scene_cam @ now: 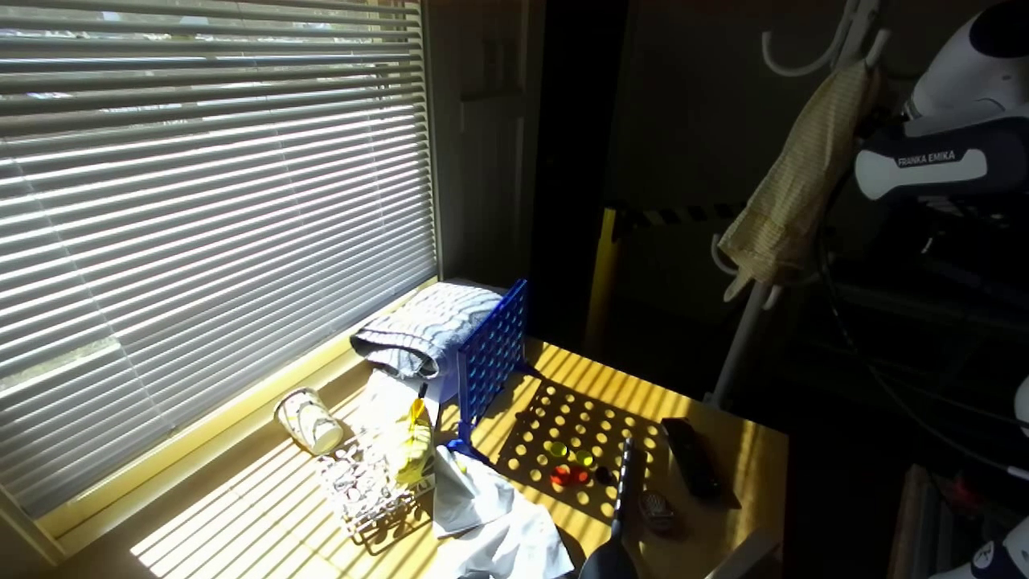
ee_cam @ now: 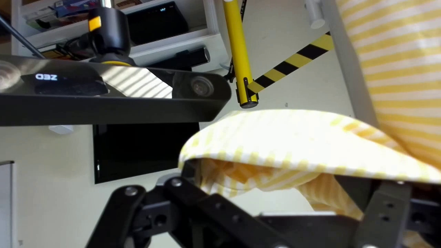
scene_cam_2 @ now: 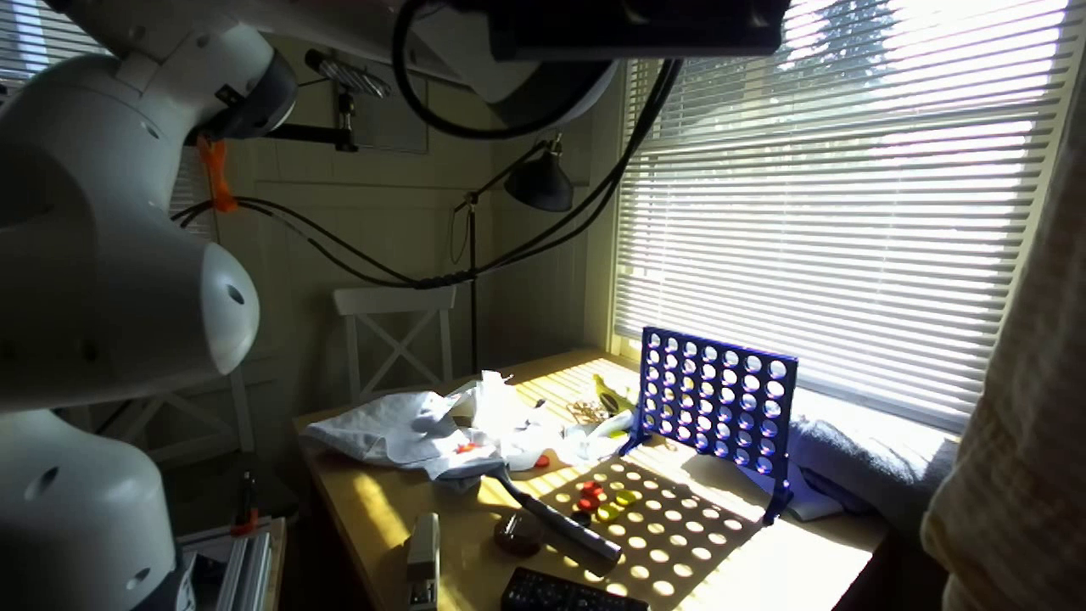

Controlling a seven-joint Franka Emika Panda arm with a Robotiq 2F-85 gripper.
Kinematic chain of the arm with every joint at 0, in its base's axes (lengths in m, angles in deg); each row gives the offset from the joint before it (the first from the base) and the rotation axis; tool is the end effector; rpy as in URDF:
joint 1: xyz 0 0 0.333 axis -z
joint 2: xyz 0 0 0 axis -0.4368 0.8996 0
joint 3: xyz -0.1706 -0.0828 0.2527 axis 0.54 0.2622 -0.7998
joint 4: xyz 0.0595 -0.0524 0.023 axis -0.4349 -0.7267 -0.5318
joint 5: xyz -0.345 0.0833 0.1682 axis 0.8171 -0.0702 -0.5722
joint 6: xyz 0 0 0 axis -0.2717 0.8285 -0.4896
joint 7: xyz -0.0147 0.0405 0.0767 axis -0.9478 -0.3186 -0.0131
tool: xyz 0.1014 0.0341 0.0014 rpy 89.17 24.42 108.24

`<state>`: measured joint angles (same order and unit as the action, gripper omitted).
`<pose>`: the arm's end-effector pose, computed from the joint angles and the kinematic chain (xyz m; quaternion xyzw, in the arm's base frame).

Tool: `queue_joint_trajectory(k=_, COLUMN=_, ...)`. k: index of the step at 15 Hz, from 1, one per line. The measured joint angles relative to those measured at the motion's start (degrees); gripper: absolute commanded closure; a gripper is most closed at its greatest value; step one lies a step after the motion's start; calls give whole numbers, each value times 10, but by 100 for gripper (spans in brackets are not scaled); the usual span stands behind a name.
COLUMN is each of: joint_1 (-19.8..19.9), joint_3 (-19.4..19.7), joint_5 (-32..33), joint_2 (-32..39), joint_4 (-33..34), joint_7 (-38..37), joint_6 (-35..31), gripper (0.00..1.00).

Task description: Hang the yellow towel on the stand

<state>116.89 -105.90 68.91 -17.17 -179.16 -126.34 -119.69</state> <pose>0.2987 -0.2538 0.5596 0.6034 -0.6172 0.4156 0.2868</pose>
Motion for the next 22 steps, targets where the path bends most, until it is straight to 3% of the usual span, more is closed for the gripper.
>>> queue_joint_trajectory(k=10, joint_1=-124, joint_3=60, joint_5=0, joint_2=1, joint_4=-20, joint_7=13, joint_6=-92, gripper=0)
queue_joint_trajectory(k=22, joint_1=-224, joint_3=82, joint_5=0, joint_2=8, joint_4=-16, joint_7=6, joint_6=-11, gripper=0)
